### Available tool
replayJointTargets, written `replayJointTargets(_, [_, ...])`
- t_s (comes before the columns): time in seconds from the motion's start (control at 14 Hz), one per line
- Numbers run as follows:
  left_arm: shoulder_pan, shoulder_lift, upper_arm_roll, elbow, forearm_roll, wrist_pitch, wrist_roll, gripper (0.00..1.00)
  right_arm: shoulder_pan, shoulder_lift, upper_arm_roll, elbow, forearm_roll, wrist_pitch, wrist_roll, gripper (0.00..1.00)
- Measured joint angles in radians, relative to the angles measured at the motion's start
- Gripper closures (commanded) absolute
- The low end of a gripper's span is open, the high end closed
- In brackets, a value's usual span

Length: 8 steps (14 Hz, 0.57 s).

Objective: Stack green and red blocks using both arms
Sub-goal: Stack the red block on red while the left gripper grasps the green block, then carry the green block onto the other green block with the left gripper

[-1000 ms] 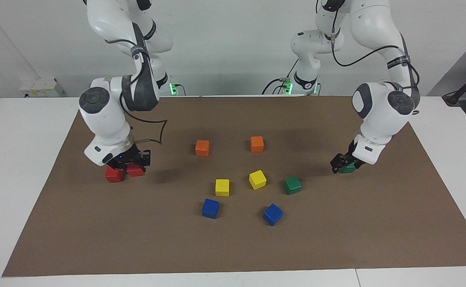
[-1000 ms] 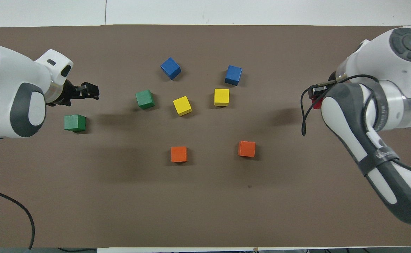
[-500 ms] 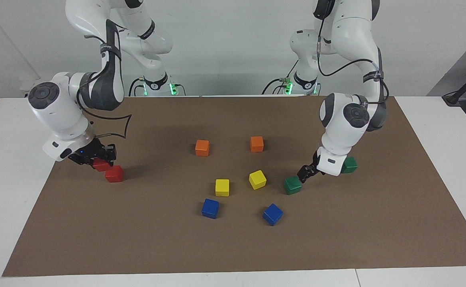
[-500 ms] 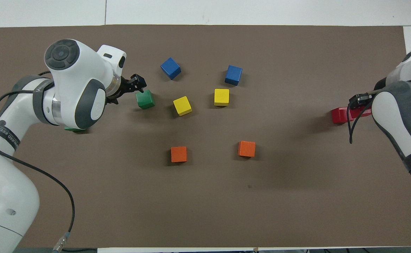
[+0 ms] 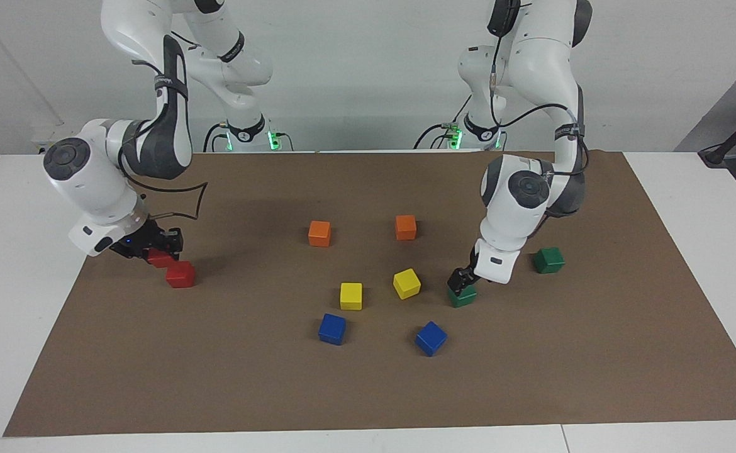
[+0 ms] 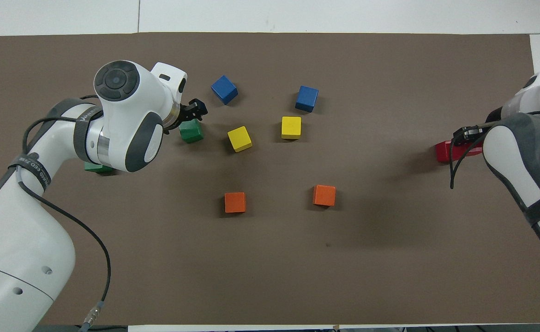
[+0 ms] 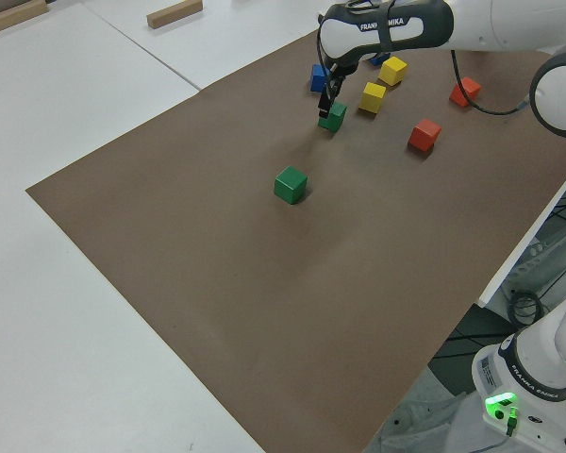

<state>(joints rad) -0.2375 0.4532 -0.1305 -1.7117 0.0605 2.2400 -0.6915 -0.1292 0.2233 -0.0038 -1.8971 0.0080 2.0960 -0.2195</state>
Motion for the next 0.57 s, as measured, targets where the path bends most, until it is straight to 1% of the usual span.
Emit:
replayJointTargets(0.14, [-0.008, 0.008, 0.000, -0.017, 0.019, 0.021, 0.000, 0.00, 0.000, 0.000, 0.001, -0.019, 0.000, 0.032, 0.003, 1.00])
replayJointTargets(0.43, [-0.016, 0.013, 0.000, -0.042, 0.028, 0.041, 0.000, 0.00, 0.001, 0.000, 0.002, -0.026, 0.000, 0.046, 0.018, 1.00])
replayJointTargets(0.5, [-0.017, 0.013, 0.000, -0.049, 0.028, 0.046, 0.000, 0.03, 0.001, 0.000, 0.002, -0.029, 0.000, 0.051, 0.018, 1.00])
replayJointTargets(0.57, [-0.018, 0.013, 0.000, -0.057, 0.028, 0.056, 0.000, 0.15, 0.001, 0.000, 0.002, -0.035, 0.000, 0.061, 0.018, 1.00])
